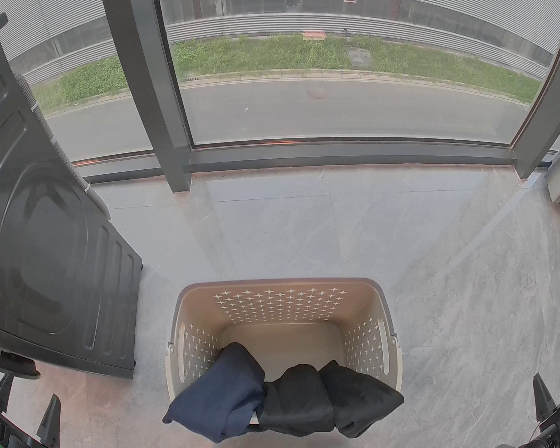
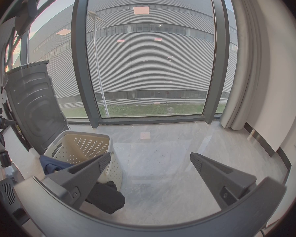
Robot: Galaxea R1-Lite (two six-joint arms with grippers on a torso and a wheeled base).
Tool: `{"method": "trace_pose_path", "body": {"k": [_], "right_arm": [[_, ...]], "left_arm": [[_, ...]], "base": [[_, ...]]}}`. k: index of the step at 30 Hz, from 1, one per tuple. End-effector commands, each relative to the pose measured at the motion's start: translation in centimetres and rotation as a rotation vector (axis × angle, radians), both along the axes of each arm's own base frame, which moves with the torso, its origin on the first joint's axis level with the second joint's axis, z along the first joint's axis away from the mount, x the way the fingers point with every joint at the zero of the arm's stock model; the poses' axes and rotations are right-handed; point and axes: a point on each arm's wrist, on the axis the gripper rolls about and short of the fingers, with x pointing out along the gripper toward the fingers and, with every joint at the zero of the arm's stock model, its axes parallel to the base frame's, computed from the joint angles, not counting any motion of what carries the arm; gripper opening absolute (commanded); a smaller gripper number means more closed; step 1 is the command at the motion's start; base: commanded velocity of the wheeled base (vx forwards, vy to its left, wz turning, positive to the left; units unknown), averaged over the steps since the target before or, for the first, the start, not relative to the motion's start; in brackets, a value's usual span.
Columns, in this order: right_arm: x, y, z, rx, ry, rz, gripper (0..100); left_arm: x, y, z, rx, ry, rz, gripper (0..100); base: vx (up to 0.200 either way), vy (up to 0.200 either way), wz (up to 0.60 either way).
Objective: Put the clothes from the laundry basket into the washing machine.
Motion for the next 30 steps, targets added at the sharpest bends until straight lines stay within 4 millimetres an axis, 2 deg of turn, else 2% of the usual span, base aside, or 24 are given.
{"method": "trace_pose_path", "body": {"k": [1, 25, 30], "right_arm": [[0.01, 0.0, -0.52, -0.002, 0.001, 0.0, 100], [0.01, -0.01, -0.52, -0.002, 0.001, 0.002, 100], [0.01, -0.01, -0.52, -0.002, 0.001, 0.002, 100]], "left_arm": [[0.02, 0.0, -0.52, -0.004, 0.002, 0.0, 100], [0.02, 0.01, -0.52, -0.009, 0.002, 0.0, 100], [0.02, 0.01, -0.52, -0.015, 0.002, 0.0, 100]], "base": [[-0.2, 0.0, 0.0], [-0.2, 0.0, 0.0], [0.0, 0.0, 0.0]]}}
